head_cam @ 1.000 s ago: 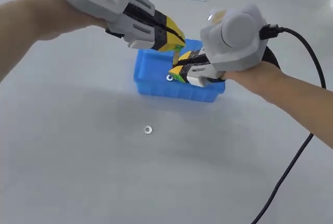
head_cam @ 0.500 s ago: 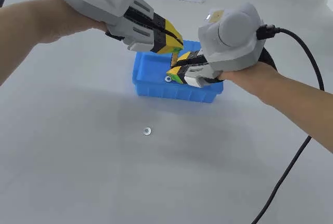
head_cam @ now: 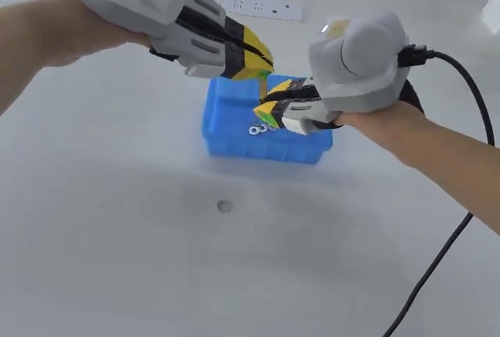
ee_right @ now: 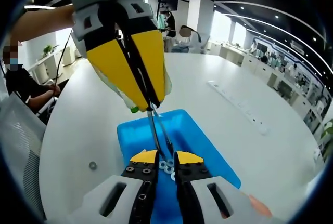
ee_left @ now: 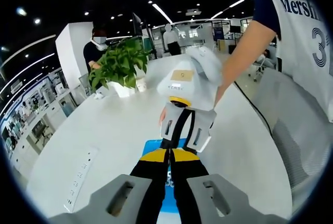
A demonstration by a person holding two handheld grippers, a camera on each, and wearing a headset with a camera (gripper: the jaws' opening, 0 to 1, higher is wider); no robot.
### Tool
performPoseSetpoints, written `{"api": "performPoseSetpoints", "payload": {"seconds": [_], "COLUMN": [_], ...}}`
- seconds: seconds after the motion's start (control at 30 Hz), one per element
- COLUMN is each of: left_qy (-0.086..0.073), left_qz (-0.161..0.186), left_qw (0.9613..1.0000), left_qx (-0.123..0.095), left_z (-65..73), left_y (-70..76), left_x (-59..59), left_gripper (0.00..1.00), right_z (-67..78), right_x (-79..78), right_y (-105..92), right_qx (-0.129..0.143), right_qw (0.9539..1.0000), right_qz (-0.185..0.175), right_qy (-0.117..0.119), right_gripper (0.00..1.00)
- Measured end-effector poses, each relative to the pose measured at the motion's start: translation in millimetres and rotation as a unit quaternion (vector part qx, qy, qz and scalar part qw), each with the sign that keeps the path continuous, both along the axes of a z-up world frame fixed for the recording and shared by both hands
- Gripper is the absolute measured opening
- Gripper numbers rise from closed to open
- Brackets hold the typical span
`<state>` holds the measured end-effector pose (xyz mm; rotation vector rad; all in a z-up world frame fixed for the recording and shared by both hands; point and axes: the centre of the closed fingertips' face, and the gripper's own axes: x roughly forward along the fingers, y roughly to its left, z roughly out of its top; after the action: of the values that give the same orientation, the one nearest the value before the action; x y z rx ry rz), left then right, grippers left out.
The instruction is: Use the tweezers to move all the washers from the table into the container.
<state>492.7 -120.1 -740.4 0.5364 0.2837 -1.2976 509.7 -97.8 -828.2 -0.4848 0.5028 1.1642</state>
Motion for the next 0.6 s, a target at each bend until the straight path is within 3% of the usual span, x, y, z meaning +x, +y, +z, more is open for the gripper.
{"api": "performPoseSetpoints", "payload": {"seconds": [0.17, 0.43, 0.6], "left_qy": [-0.009, -0.027, -0.031], "left_qz": [0.001, -0.001, -0.003], "left_qw": [1.0000, 0.9996, 0.9995], "left_qx": [0.002, -0.003, -0.003], "left_z": [8.8, 26.4, 31.1], "left_y": [0.7, -0.1, 1.3], "left_x": [-7.0, -18.5, -28.0], "left_gripper": [0.05, 0.05, 0.05], "right_z": [6.0, 27.5, 33.0], "right_x": [-2.9, -13.6, -24.3], "right_y": [-3.9, -5.5, -1.7], "right_qx": [0.007, 0.028, 0.030], "right_qw": [1.0000, 0.9995, 0.9993], "right_qz": [-0.001, 0.000, 0.008], "right_qy": [-0.006, -0.016, -0.023], "right_gripper": [0.13, 0.13, 0.14]}}
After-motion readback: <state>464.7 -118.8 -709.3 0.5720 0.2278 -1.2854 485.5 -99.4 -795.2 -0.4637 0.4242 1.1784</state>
